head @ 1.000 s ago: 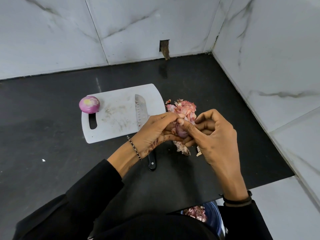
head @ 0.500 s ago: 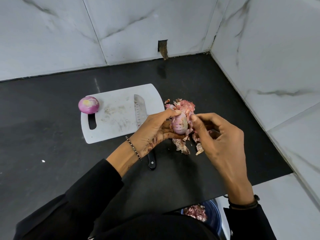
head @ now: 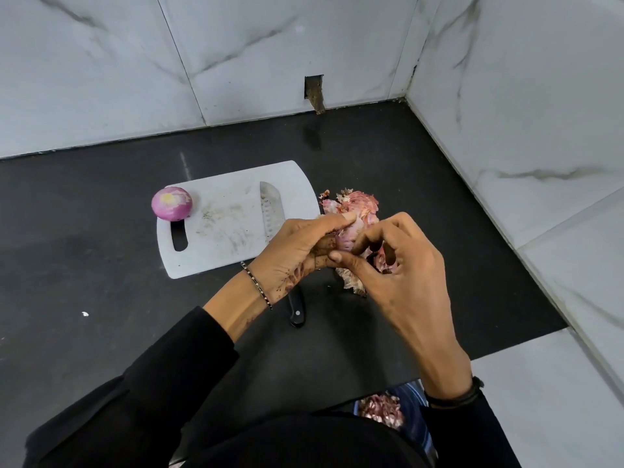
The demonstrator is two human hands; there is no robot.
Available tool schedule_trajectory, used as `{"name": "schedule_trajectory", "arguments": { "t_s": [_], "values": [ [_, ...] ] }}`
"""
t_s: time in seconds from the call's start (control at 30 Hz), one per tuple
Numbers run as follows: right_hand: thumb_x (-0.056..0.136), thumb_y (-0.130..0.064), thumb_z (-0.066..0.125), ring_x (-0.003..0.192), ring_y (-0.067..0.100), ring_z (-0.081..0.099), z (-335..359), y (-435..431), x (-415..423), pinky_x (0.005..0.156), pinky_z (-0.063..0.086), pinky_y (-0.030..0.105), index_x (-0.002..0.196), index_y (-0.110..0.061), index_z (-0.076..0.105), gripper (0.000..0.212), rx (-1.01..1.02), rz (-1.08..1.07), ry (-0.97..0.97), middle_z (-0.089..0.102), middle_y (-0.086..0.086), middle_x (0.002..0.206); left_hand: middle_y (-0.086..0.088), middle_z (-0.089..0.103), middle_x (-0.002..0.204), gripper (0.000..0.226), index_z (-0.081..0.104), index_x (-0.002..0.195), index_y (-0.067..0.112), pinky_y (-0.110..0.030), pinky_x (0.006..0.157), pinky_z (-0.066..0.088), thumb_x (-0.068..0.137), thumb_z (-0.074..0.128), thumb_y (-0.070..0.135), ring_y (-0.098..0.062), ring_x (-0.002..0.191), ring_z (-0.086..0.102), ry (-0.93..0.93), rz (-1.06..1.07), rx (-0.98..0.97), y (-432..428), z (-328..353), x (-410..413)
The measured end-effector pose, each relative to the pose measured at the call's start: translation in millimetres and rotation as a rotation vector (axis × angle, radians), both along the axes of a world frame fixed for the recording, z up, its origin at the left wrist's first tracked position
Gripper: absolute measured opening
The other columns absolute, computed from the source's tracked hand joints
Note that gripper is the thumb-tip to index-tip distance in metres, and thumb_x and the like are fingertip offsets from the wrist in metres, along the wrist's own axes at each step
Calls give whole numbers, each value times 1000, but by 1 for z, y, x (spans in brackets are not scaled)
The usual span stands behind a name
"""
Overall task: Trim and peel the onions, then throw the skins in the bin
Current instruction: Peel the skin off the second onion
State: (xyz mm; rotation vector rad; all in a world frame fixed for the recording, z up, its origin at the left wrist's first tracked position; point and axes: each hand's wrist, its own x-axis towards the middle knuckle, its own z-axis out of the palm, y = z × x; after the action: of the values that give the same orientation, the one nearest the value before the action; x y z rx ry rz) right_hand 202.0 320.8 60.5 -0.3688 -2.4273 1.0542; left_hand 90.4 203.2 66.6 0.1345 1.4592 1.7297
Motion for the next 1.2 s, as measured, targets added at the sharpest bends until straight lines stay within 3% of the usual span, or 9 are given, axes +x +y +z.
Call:
{"name": "schedule_trajectory", "arguments": {
  "t_s": [0.13, 0.27, 0.47, 0.67, 0.83, 0.93, 1.03, 1.2],
  "values": [
    [76, -41, 86, 84, 3, 53, 3, -1, -1, 70, 40, 9, 95, -25, 65, 32, -33, 18, 47, 53, -16, 95, -14, 75, 85, 22, 78, 86, 7, -22, 63, 55, 89, 66, 25, -17, 75, 71, 27, -12, -19, -1, 1, -1],
    [75, -48, 82, 89, 6, 54, 5, 2, -1, 71, 41, 9, 97, -27, 63, 36, -63, 37, 22, 52, -16, 99, -8, 74, 76, 24, 79, 75, 11, -20, 60, 54, 91, 64, 22, -12, 67, 70, 53, -21, -18, -1, 4, 1],
    [76, -48, 83, 79, 7, 54, 2, -4, -1, 64, 40, 13, 85, -27, 62, 31, -69, 14, 44, 54, -15, 91, -16, 75, 84, 22, 79, 83, 8, -21, 63, 55, 90, 66, 25, -18, 74, 71, 45, -19, -22, -3, 4, -2],
    [73, -48, 82, 91, 4, 54, 7, -4, 0, 72, 44, 9, 102, -27, 57, 44, -130, 31, 83, 55, -9, 102, -14, 75, 83, 22, 77, 87, 5, -23, 65, 57, 91, 64, 23, -17, 71, 71, 82, -41, -17, -4, 4, -2],
    [77, -40, 84, 91, 4, 55, 4, -6, 0, 72, 42, 9, 90, -27, 64, 27, -124, 42, 65, 54, -14, 98, -13, 74, 79, 24, 76, 85, 4, -20, 60, 55, 91, 65, 24, -15, 70, 70, 89, -36, -26, -4, 5, -2],
    [77, -40, 85, 87, 9, 57, 0, -7, 1, 71, 43, 13, 88, -22, 66, 29, -119, 7, 86, 56, -11, 96, -17, 74, 86, 27, 76, 89, 1, -20, 61, 55, 90, 66, 26, -18, 75, 70, 79, -39, -30, -3, 4, -2],
    [75, -44, 86, 87, 10, 57, 1, -7, 1, 70, 47, 18, 98, -23, 61, 39, -152, -6, 110, 58, -8, 98, -11, 74, 77, 25, 75, 88, 2, -21, 63, 56, 91, 65, 25, -12, 65, 69, 88, -38, -34, -3, 3, -2],
    [76, -44, 84, 91, 7, 56, 3, -6, 2, 70, 43, 12, 100, -33, 59, 36, -147, 14, 92, 55, -15, 101, -12, 72, 76, 27, 74, 92, -1, -19, 58, 54, 91, 65, 25, -10, 60, 67, 91, -19, -52, -2, 3, 0]
  ]
}}
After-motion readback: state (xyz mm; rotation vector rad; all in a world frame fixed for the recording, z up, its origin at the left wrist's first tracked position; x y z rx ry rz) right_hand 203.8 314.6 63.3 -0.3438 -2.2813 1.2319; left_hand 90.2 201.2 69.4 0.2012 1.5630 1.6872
